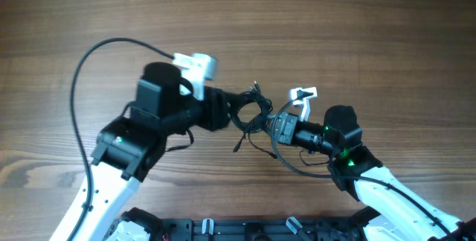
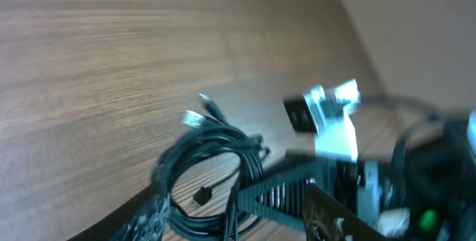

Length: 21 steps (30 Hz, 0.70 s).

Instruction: Untangle cables

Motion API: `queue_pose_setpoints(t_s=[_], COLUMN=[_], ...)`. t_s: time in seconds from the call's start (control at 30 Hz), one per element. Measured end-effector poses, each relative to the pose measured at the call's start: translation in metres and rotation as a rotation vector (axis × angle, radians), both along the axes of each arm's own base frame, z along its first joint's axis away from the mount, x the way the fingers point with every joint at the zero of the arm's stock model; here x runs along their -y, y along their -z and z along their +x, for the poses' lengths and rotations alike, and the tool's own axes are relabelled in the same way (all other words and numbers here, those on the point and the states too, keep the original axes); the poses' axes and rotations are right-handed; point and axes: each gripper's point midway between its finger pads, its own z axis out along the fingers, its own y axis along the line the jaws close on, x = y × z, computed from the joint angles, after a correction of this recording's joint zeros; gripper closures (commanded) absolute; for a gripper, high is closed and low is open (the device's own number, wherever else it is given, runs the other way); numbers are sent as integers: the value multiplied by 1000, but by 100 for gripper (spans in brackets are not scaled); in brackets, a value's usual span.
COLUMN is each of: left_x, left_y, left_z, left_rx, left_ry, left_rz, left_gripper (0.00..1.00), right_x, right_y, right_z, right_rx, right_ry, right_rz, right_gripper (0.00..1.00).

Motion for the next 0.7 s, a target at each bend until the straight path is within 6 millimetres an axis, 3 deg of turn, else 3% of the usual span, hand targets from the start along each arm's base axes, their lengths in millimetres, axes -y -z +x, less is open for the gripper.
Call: queue_pose_setpoints(t_s=[0.13, 0.23, 0.33, 0.47, 0.7], left_x=[26, 34, 33, 25, 9], left_y=[15, 29, 48, 67, 65], left_z=[-27, -33, -27, -13, 10], left_rx=[100, 130, 138, 142, 218], left_ry=[251, 333, 345, 319, 214], left_rz=[124, 199, 300, 407, 521], left_gripper=[48, 51, 50, 18, 23], right_x=[-3, -5, -6, -7, -8], right_y=[-2, -3, -4, -4, -5], right_z=[-7, -12, -16, -17, -22], right_rx=[23, 29, 29, 29, 26], right_ry=[-52, -82, -106, -116, -143], right_rz=[2, 7, 13, 16, 23], right_gripper=[96, 96, 96, 96, 96])
